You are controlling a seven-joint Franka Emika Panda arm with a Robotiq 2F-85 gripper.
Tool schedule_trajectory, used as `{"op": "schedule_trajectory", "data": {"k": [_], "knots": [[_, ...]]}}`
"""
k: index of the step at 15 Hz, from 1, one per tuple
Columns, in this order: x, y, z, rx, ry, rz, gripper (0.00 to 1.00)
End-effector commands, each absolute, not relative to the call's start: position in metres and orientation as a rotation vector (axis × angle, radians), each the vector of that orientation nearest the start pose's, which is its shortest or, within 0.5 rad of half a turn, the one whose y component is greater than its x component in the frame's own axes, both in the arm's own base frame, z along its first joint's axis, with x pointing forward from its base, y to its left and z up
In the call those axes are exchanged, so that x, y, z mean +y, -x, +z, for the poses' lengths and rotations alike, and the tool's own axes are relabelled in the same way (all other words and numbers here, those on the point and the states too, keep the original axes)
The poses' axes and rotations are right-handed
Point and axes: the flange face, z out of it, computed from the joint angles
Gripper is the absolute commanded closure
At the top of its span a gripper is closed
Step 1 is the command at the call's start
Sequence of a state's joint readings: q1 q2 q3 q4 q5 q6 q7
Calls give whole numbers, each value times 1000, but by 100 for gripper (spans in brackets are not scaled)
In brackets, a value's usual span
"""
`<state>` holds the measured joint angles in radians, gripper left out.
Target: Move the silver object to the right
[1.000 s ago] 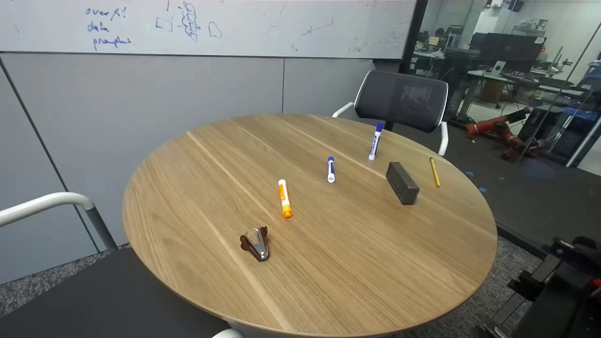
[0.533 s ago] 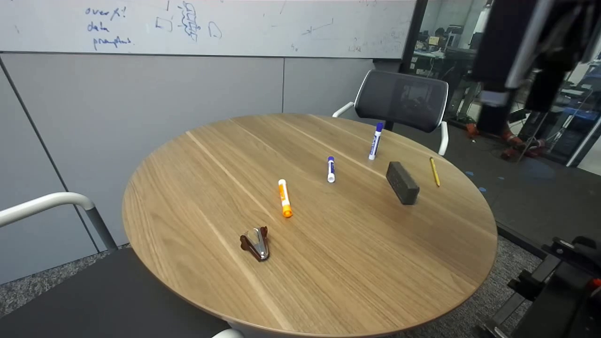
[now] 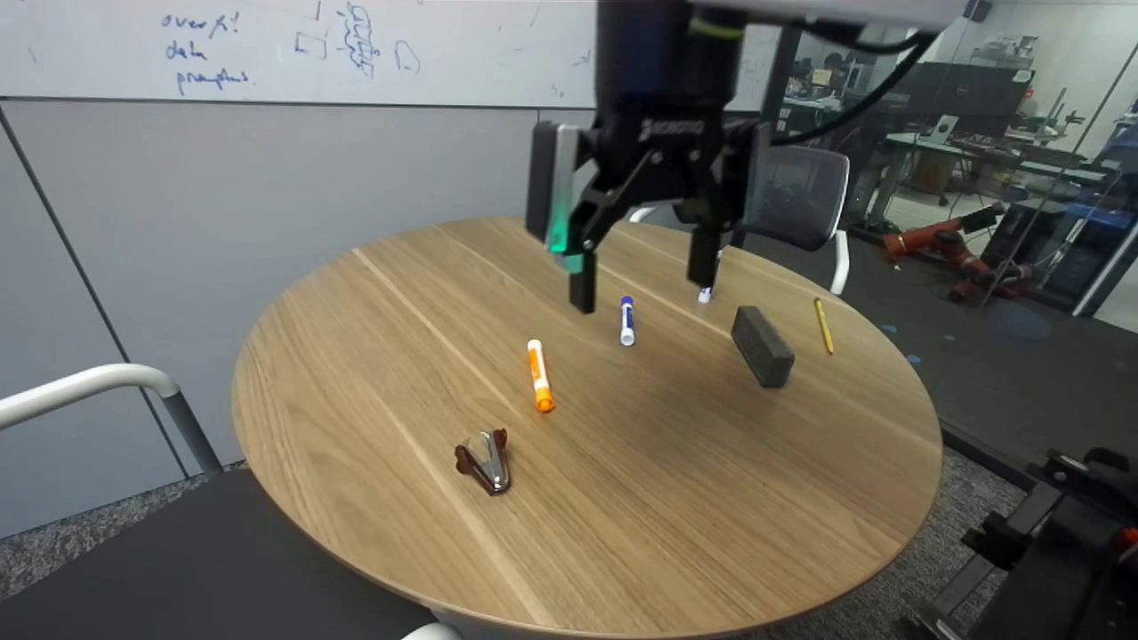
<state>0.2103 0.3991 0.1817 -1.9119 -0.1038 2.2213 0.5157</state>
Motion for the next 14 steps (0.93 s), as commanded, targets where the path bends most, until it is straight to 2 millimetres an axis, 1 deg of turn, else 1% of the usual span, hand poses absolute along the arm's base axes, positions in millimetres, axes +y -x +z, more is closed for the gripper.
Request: {"op": "schedule_trajectory", "data": {"k": [1,4,7,8,10,12,14], "knots": [[277,-616,234,115,3213,35,0],[311,-635,187,103,3232,-15,0],[331,-651,140,118,3251,-44,0],[333,-656,126,131,3256,-43,0],[335,-667,104,149,3263,-55,0],[331,-678,89,171,3263,-55,0],[328,-688,77,190,3262,-32,0]]}}
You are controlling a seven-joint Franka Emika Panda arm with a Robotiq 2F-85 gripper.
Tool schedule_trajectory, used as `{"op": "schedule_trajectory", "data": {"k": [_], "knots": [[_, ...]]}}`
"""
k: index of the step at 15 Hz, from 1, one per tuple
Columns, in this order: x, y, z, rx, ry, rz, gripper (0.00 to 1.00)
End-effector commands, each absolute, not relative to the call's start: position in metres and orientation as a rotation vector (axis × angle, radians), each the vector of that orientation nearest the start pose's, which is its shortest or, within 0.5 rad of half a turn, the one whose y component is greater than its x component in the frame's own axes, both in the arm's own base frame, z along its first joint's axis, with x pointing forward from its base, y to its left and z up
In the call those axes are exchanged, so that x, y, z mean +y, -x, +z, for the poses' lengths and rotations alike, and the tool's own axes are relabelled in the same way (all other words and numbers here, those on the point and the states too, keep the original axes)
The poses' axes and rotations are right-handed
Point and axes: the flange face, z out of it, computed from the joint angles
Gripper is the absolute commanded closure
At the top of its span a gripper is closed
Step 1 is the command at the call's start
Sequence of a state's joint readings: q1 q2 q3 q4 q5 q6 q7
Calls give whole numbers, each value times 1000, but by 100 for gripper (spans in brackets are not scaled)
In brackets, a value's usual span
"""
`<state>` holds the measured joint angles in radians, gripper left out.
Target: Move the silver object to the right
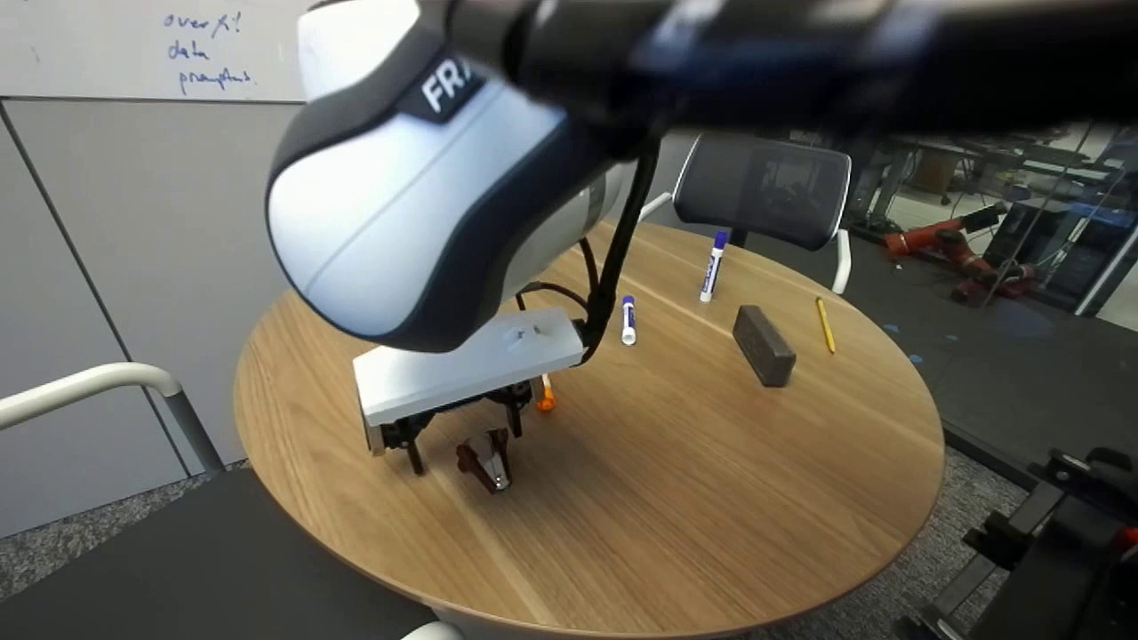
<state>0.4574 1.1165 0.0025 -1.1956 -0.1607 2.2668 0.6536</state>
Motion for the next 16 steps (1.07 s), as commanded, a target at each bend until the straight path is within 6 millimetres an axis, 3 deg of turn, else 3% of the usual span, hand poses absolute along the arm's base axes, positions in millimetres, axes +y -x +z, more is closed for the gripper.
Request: {"op": "schedule_trajectory", "data": {"k": [1,7,11,12,13,16], "knots": [[328,-691,74,198,3263,-20,0],[334,-685,82,217,3253,194,0],[327,-679,88,240,3247,292,0],[324,-681,89,250,3247,292,9],[321,-683,88,264,3249,292,28],[314,-686,90,293,3249,303,51]]}}
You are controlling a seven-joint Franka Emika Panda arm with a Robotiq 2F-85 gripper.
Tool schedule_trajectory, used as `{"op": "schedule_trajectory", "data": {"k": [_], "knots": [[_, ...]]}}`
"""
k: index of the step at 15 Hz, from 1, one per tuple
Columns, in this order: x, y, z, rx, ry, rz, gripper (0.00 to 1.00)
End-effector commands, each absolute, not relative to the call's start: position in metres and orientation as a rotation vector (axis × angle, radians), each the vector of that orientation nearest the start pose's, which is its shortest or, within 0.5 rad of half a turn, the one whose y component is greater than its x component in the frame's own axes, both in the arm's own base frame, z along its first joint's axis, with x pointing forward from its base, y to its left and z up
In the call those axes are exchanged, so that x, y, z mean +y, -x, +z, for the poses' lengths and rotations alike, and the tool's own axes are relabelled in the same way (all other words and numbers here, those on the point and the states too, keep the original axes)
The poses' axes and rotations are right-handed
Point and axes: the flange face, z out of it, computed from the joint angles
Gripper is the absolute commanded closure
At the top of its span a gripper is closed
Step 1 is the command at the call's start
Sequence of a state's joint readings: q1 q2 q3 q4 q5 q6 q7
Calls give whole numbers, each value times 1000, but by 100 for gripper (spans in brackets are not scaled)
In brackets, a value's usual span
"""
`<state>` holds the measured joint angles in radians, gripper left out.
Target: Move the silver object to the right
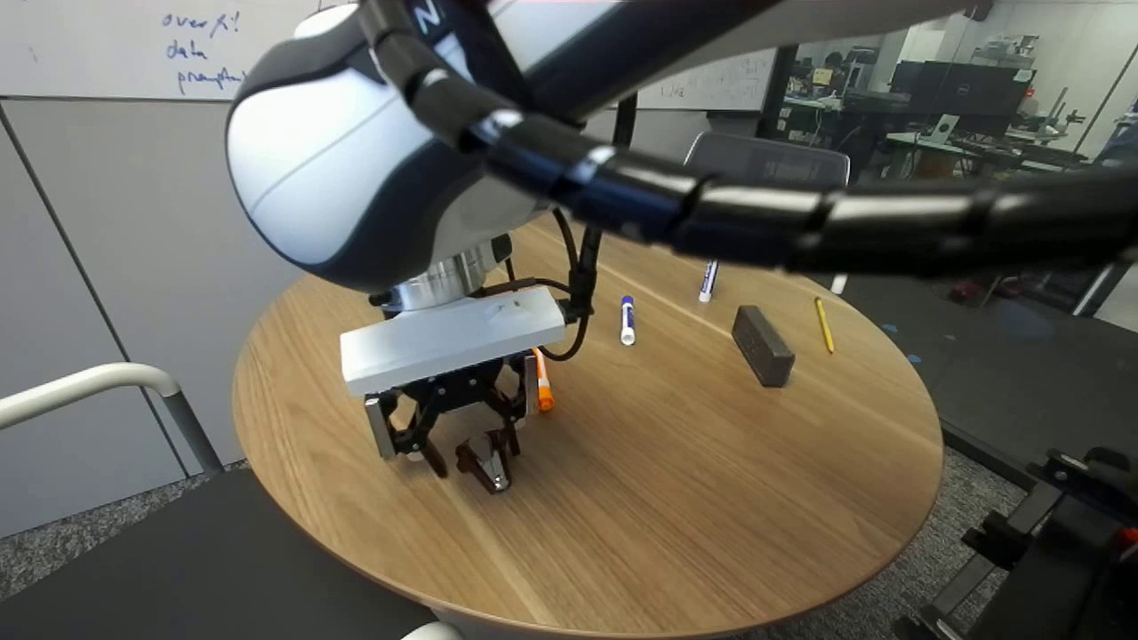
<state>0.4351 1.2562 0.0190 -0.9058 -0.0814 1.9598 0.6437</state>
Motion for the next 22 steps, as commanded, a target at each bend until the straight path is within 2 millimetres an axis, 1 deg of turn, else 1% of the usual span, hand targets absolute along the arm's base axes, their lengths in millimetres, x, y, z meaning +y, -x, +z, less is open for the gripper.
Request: {"op": "schedule_trajectory", "data": {"k": [1,3,4,6,7,9,10,11,12,13,15,17,20,21,22], "knots": [[312,-687,92,299,3245,311,58],[309,-685,96,304,3240,348,73],[308,-682,101,292,3231,397,81],[305,-677,111,278,3217,475,93],[304,-675,116,270,3211,507,92],[293,-667,131,249,3203,549,92],[279,-664,138,246,3210,555,92],[269,-662,140,247,3214,561,92],[249,-663,137,280,3220,561,92],[234,-661,140,307,3219,569,92],[188,-658,139,423,3203,594,92],[138,-653,131,525,3194,598,92],[56,-638,112,652,3191,570,92],[31,-628,102,679,3189,566,92],[14,-619,90,691,3198,564,92]]}}
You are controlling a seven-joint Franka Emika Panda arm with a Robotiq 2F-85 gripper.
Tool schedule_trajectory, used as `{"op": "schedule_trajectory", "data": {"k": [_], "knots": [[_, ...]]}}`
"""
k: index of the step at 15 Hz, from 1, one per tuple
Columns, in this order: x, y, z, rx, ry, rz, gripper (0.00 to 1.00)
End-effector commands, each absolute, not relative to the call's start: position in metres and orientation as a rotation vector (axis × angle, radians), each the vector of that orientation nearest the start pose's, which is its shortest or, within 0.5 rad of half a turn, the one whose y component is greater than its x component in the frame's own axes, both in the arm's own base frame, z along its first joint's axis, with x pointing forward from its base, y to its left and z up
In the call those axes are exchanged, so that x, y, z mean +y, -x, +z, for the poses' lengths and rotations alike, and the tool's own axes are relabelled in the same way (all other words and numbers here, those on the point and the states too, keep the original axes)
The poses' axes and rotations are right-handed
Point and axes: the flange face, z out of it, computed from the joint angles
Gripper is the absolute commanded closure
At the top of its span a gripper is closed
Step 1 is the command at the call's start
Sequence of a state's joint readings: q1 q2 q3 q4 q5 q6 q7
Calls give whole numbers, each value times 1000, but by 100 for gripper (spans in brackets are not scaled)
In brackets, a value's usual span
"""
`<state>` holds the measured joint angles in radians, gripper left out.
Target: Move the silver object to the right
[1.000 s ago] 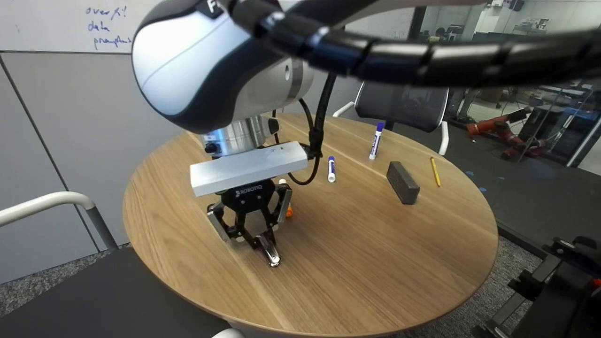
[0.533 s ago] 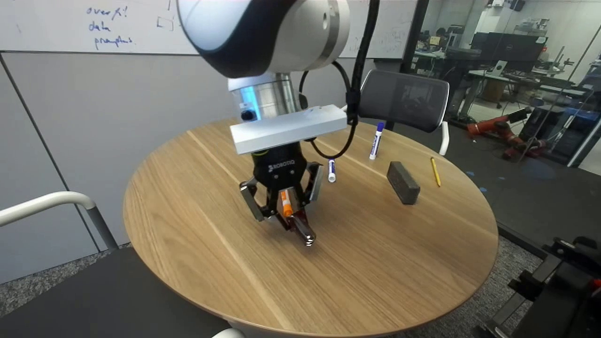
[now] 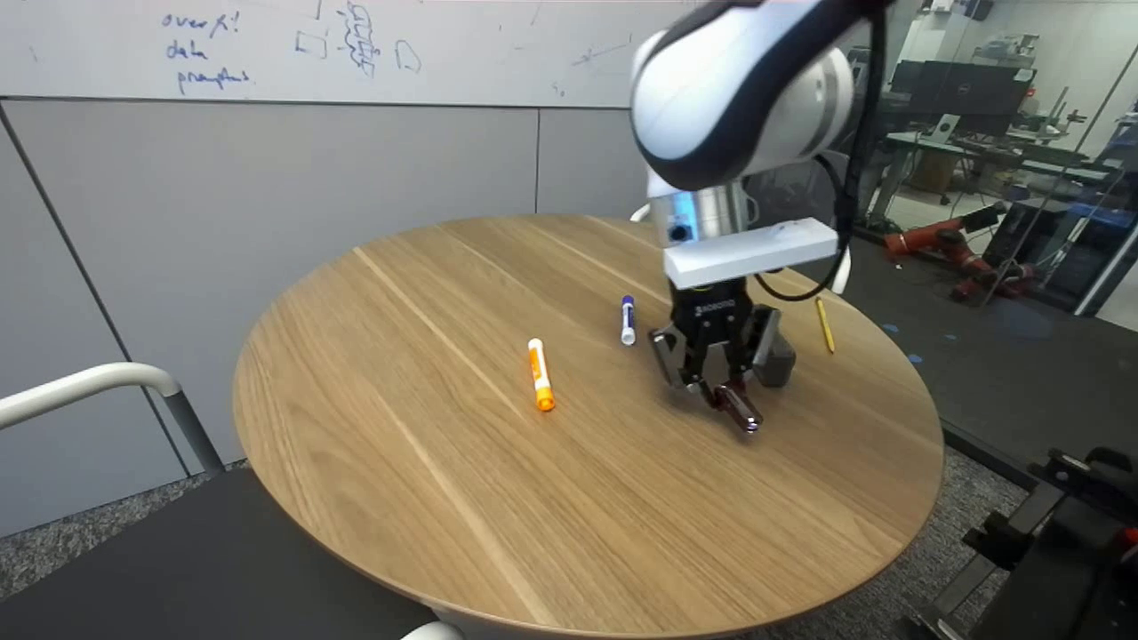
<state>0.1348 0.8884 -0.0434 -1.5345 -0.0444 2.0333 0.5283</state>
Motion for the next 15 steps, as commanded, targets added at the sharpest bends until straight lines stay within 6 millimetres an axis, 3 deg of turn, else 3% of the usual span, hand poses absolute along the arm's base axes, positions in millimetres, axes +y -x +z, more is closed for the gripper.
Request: {"op": "schedule_trajectory", "data": {"k": [1,3,4,5,6,8,11,12,15], "knots": [[-3,-610,82,711,3197,563,92],[-20,-594,67,725,3207,567,92],[-21,-589,69,724,3211,568,92],[-23,-584,71,731,3214,561,43],[-22,-580,75,726,3215,550,42],[-17,-571,83,708,3216,514,29],[1,-556,117,648,3210,403,8],[-11,-575,85,708,3208,479,26],[2,-564,109,677,3209,436,7]]}}
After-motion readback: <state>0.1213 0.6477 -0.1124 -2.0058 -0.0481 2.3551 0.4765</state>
